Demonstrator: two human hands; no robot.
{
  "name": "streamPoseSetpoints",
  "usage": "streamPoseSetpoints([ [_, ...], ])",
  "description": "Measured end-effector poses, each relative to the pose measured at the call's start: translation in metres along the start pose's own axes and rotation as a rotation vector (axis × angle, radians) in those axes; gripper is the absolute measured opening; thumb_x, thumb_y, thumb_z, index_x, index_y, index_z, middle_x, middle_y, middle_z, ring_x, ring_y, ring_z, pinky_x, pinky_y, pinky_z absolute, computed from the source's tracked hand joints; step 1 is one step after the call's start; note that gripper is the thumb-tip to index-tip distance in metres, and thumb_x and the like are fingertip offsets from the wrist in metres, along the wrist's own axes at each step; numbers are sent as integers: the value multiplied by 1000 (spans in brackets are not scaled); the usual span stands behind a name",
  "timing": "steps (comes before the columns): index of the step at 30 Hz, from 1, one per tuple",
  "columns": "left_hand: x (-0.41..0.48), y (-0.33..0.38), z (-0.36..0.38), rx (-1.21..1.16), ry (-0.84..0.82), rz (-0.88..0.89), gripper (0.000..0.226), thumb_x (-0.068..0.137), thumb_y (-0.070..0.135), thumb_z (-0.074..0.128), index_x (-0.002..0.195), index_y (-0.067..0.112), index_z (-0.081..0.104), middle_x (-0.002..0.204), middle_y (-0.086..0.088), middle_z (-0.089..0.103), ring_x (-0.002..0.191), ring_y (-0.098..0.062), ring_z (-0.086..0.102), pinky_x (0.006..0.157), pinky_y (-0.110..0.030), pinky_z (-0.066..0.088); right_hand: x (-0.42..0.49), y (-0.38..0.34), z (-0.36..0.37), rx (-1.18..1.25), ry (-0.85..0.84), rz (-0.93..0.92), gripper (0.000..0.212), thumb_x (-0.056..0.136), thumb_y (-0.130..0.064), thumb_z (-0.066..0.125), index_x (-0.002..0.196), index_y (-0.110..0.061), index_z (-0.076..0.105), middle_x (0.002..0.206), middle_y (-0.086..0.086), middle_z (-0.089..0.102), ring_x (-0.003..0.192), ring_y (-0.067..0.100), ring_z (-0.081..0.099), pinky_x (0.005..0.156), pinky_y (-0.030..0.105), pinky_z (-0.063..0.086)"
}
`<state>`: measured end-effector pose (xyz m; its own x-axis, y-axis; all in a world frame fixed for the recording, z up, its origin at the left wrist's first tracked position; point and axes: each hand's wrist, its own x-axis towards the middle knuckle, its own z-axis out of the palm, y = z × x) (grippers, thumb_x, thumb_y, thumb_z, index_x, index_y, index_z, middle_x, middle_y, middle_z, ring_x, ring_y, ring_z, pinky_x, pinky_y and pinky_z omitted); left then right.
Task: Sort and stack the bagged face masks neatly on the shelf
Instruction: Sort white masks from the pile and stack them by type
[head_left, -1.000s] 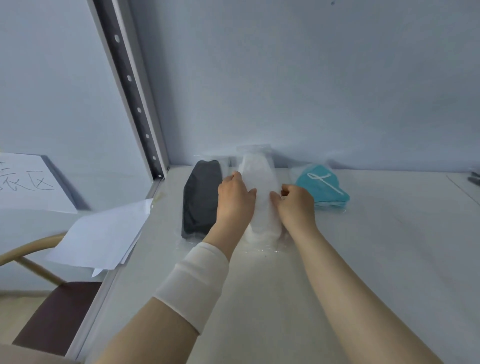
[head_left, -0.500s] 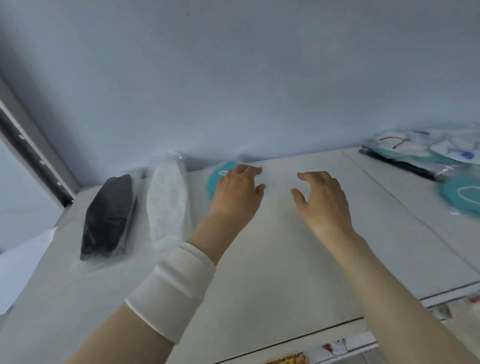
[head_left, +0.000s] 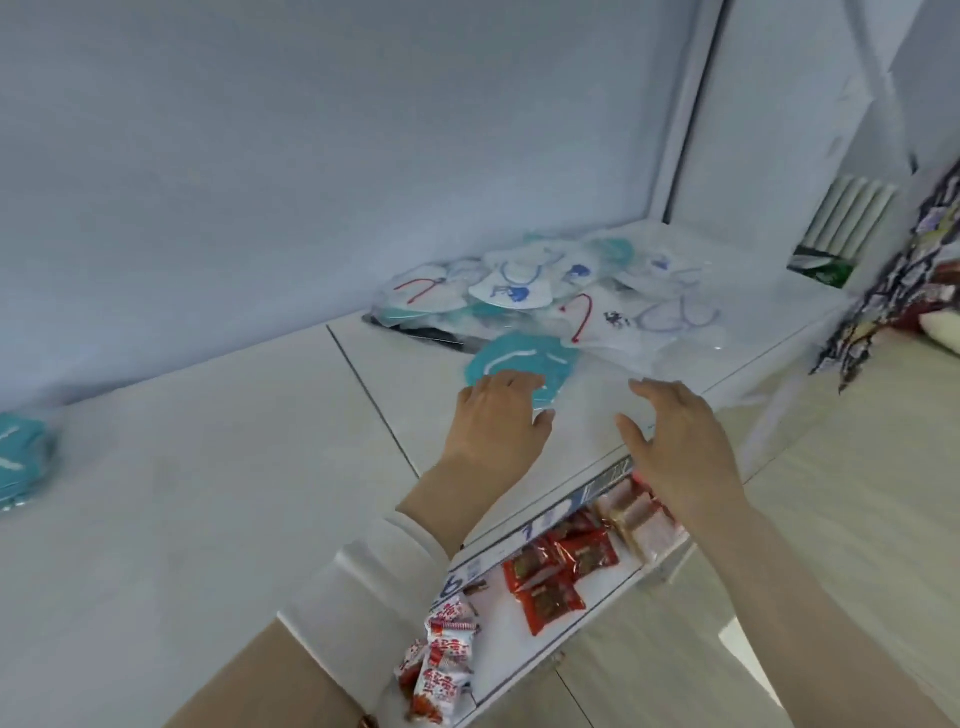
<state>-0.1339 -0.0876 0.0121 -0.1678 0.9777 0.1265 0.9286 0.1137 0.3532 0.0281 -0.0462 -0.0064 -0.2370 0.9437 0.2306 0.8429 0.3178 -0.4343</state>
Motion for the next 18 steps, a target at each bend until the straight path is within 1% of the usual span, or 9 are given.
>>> streamPoseSetpoints([
  [3,33,29,19,13,-28,19,44,97,34,46,139,21,41,140,0,46,131,-20,39,108,-33,24,20,36,-4,70,25,23,44,92,-28,54,133,-14,49,134,9,50,126,28,42,105,35,30],
  [6,69,41,28,-29,28,6,44,97,32,47,139,21,41,140,0,45,131,-20,39,109,-33,24,51,55,-3,91,22,11,45,92,-30,54,135,-16,47,138,5,47,132,23,36,107,30,26],
  [10,111,33,36,-36,97,-39,43,97,32,46,138,23,41,141,2,44,132,-18,37,108,-31,24,100,63,1,146,37,-29,44,89,-30,58,130,-15,52,133,5,52,127,24,43,105,33,32],
  [12,126,26,37,-72,123,-52,44,96,33,48,138,22,42,143,1,42,133,-18,35,109,-30,22,119,63,1,166,38,-40,44,88,-30,60,128,-15,53,131,4,54,124,23,45,103,31,33],
  [15,152,16,38,-155,179,-104,54,94,37,52,142,19,38,148,-2,37,139,-19,29,113,-31,18,150,64,3,195,5,-55,46,88,-34,61,130,-18,51,132,1,52,124,19,45,99,25,33],
  [18,174,-1,38,-179,221,-247,71,90,47,52,148,16,26,156,-6,23,145,-24,15,118,-38,14,179,64,9,251,-12,-75,49,87,-34,62,131,-18,49,133,0,52,124,17,43,98,22,30],
])
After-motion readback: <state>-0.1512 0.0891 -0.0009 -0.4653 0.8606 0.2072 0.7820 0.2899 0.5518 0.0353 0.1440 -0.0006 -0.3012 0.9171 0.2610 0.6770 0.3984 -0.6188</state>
